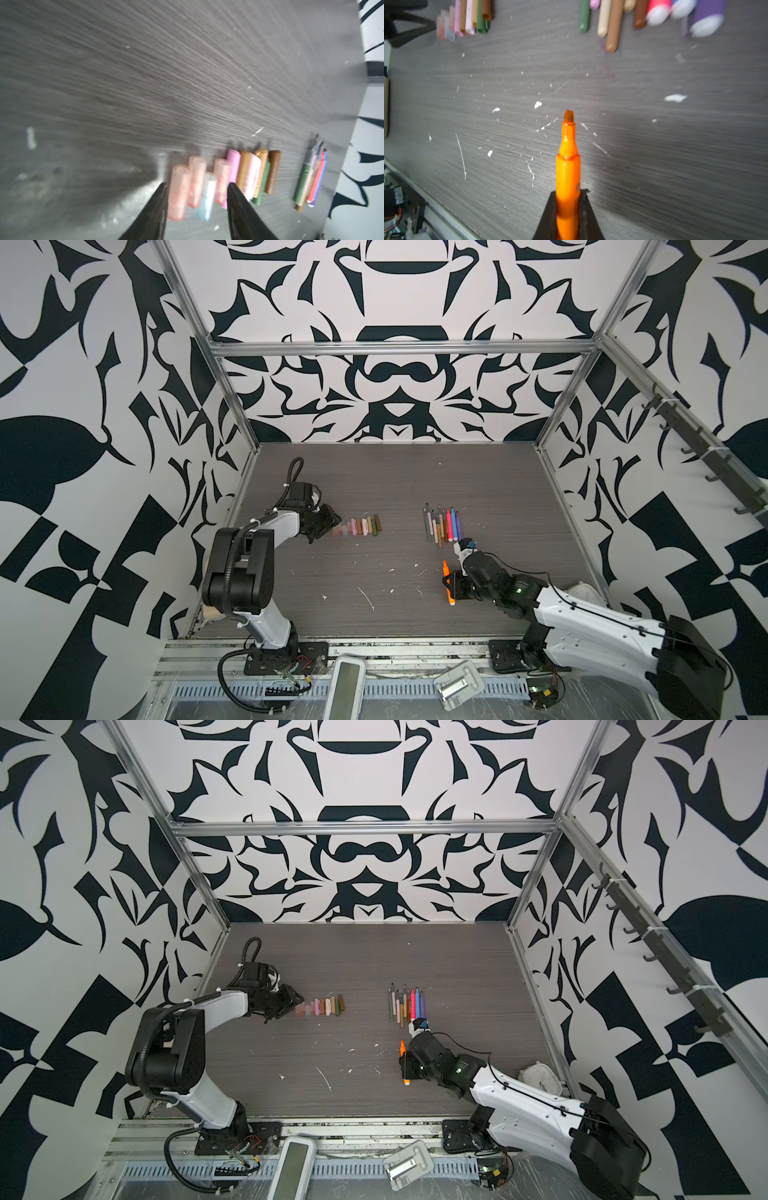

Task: Open the pen caps
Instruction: 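Carry the orange cap to the cap row with the left gripper and release it, then lower the orange marker beside the purple marker with the right gripper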

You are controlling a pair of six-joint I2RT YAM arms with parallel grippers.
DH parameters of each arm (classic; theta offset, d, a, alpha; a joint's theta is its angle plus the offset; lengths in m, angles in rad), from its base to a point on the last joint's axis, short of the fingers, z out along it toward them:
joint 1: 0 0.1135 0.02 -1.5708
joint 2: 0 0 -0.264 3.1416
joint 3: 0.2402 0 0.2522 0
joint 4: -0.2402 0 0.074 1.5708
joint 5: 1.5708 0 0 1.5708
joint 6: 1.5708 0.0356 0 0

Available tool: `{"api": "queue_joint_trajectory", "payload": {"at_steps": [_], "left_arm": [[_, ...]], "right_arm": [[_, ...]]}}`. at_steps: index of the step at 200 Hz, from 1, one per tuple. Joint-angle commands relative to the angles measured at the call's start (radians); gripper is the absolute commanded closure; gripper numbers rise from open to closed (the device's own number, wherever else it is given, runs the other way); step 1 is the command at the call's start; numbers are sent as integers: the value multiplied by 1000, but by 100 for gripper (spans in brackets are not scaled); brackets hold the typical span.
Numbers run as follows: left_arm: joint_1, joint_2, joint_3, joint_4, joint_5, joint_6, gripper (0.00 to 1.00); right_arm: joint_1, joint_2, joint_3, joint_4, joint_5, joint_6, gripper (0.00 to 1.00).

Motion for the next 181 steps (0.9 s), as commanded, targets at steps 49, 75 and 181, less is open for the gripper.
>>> {"api": "queue_joint_trajectory", "payload": {"at_steps": [49,75,181], "left_arm": [[7,-320,17,-208,-10,-11,46],[9,-445,32,-246,84,-16,43],[8,-788,183,-717,265,174,35]], "right_arm": [[-365,109,244,-120,-138,-264,100],[-459,179,284,-112,-201,-296,100],[-583,515,422,-83,-190,-396,100]]}}
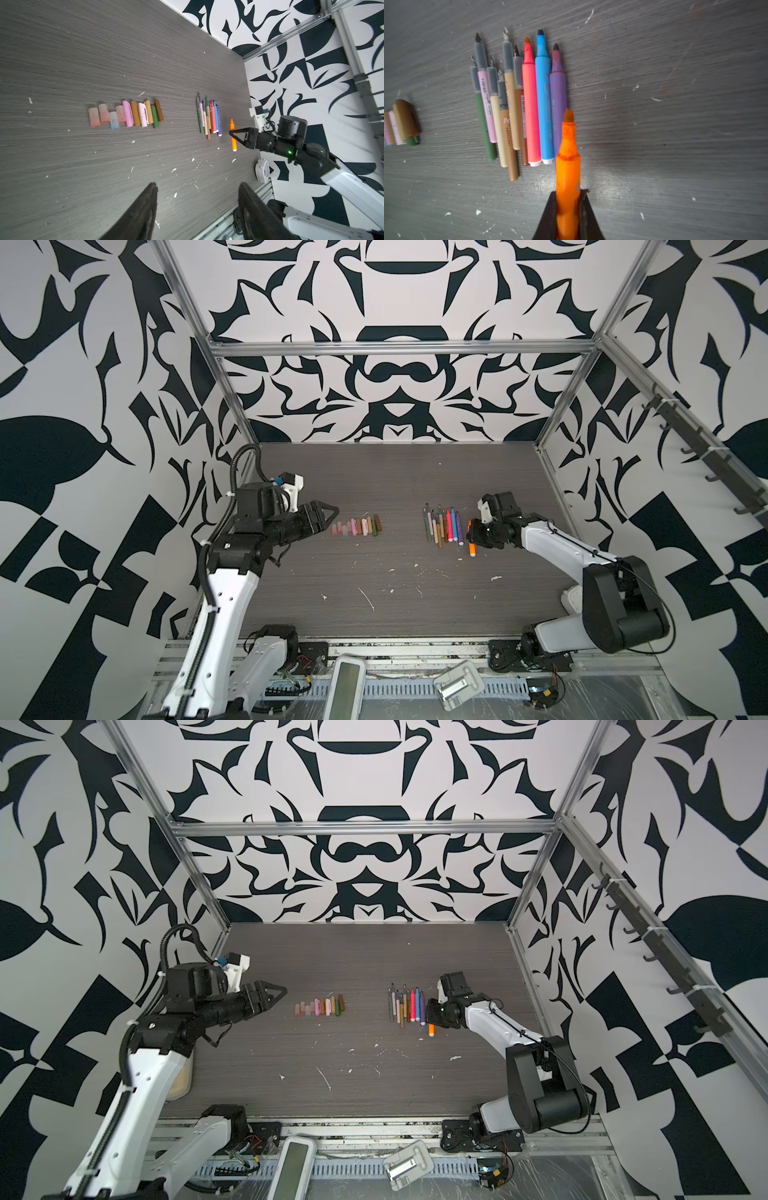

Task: Open the pen caps
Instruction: 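Lower the orange marker beside the purple marker with the right gripper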

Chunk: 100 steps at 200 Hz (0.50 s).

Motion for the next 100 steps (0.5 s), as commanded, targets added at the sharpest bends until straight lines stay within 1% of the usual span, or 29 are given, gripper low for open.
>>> {"api": "queue_joint_trajectory", "payload": {"at_steps": [1,16,31,49,62,80,100], "left_arm": [[1,-51,26,-159,39,33,35],[1,-73,71,-235,11,73,35],[-18,-101,82,-280,-89,104,35],[-20,-158,-28,-205,-112,85,35],[-20,-192,-100,-165,-160,52,36],[-20,-198,-80,-188,-181,58,36],[-10,-215,-116,-138,-209,32,37]], "right_arm": [[0,11,56,13,29,-56,100],[0,33,72,21,43,-71,100],[-2,54,82,43,56,-74,100],[-2,81,91,76,55,-62,100],[-5,97,97,102,54,-45,100],[-6,116,89,147,70,-32,100],[-9,130,69,200,79,-23,100]]}}
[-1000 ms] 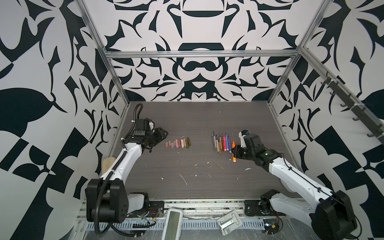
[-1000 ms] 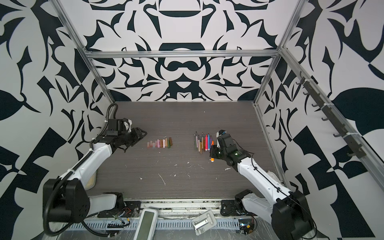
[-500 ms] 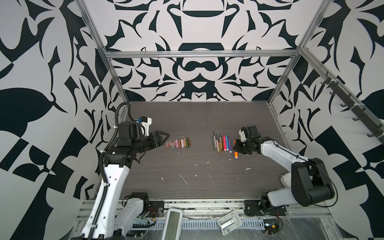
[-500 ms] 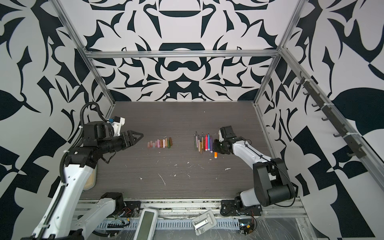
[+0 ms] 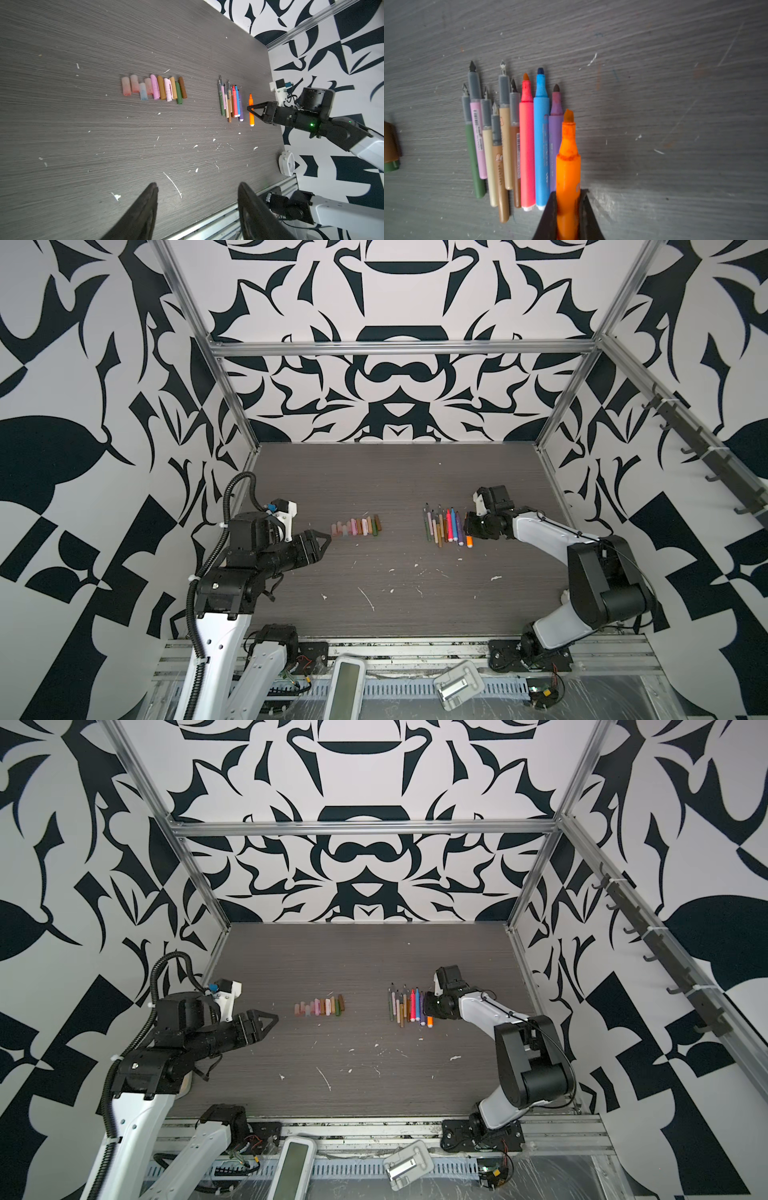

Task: Open the pen caps
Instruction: 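Lower the orange marker beside the purple marker with the right gripper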

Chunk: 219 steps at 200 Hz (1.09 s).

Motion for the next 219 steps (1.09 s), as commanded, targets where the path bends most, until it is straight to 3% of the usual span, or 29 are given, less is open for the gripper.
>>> {"api": "queue_joint_trajectory", "payload": {"at_steps": [1,72,114,150,219], "left_arm": [[7,-20,-27,23,-63,-16,37],[31,-20,-27,18,-42,-10,38],[41,-15,-29,18,-31,-7,38],[41,-6,-29,20,-27,-7,38],[43,-2,-31,20,-25,-7,38]], "right_arm": [[-7,0,6,96,31,17,100],[-45,61,-11,138,-8,48,100],[-81,73,-29,169,-72,54,84],[-93,93,-28,188,-131,48,59],[-97,99,-35,212,-192,29,42]]}}
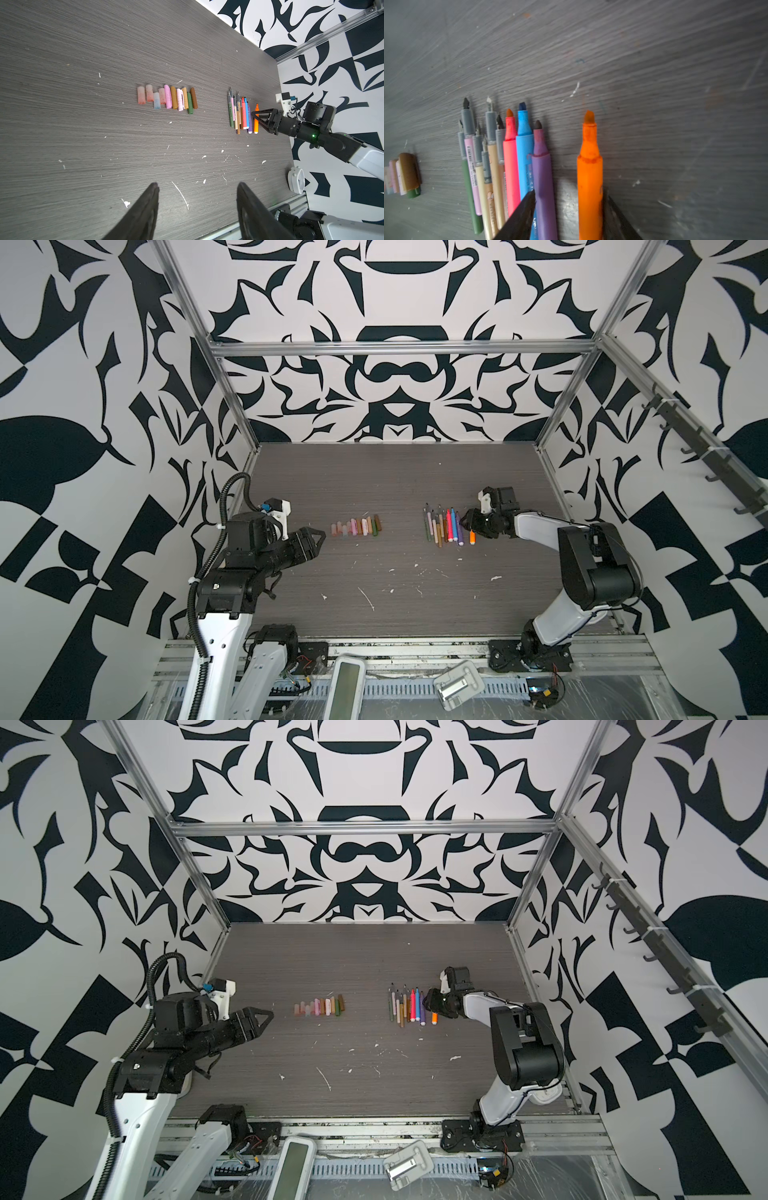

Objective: Open the pen caps

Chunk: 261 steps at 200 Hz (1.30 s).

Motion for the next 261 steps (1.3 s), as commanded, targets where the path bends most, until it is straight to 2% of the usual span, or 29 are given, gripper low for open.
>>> {"api": "queue_joint_trajectory", "payload": {"at_steps": [1,21,26,49,84,89,129,170,201,215,224,244,249,261], "left_arm": [[3,-1,-10,-11,9,-1,38],[4,-1,-10,-11,9,-1,38],[4,-1,-10,-10,9,-1,38],[4,-2,-10,-9,8,-2,38],[4,-4,-12,-10,8,-1,38],[4,-5,-11,-10,8,-1,38],[4,-2,-11,-10,7,-2,38],[4,0,-11,-11,7,-1,38],[4,-1,-12,-12,6,-1,38],[4,0,-11,-11,6,-1,38],[4,1,-12,-11,8,-1,38],[4,0,-12,-11,6,-2,38],[4,-1,-13,-11,6,-2,38],[4,-3,-13,-11,4,-2,38]], "right_arm": [[0,-7,-5,19,-37,-17,41],[-1,-23,-19,36,-49,-24,37],[-1,-26,-22,40,-53,-26,28],[-1,-41,-38,56,-74,-33,17],[0,-79,-69,78,-58,-25,13],[1,-85,-74,79,-55,-25,7],[11,-150,-119,109,-23,-26,6],[49,-224,-155,112,58,-32,9],[58,-249,-169,111,90,-29,15],[58,-229,-151,90,105,-23,21],[59,-211,-138,76,108,-21,31],[58,-190,-120,59,115,-17,63],[57,-191,-121,58,118,-15,67],[58,-203,-129,60,125,-13,68]]}}
